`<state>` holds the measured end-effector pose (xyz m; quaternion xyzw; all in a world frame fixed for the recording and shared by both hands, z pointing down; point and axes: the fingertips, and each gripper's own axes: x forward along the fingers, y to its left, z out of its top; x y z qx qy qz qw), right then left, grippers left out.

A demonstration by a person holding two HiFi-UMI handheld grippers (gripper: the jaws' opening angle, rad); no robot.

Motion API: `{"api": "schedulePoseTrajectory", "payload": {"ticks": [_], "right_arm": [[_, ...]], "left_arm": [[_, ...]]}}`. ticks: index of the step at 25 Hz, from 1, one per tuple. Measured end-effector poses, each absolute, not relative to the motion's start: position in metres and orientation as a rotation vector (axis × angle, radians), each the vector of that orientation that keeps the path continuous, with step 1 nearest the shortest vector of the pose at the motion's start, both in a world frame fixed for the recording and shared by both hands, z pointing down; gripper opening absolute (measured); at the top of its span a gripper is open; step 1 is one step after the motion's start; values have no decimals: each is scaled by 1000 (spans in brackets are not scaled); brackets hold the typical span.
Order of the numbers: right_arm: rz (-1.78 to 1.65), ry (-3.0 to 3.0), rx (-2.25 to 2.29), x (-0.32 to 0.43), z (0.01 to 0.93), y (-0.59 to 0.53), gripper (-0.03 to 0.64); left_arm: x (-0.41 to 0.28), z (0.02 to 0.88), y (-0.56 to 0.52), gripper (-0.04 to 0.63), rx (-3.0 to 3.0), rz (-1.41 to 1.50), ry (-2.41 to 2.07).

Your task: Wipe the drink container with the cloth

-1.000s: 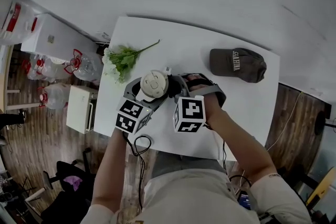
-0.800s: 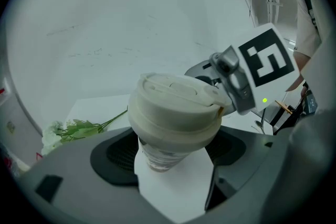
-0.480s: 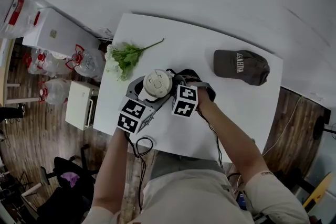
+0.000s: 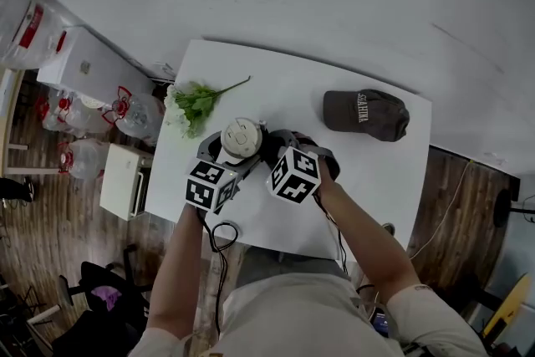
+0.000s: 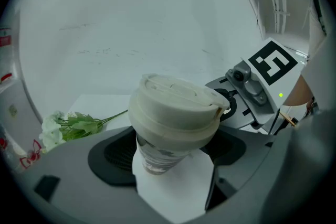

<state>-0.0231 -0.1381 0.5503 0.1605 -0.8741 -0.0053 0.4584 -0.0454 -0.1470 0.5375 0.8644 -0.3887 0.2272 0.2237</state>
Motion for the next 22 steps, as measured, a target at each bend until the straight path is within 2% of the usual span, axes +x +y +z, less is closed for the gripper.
{"api": "schedulePoseTrajectory", "payload": {"ticks": [6, 12, 22], "right_arm": [[167, -2167, 524, 4, 537, -124, 119], [197, -2192, 641, 29, 502, -123, 119], [413, -2506, 858, 46, 386, -128, 118]], "left_arm": [[-40, 535, -133, 403, 2354, 526, -1137], [-59, 517, -114, 402, 2268, 417, -1191], [-89, 453, -86, 402, 2358, 407, -1274]]}}
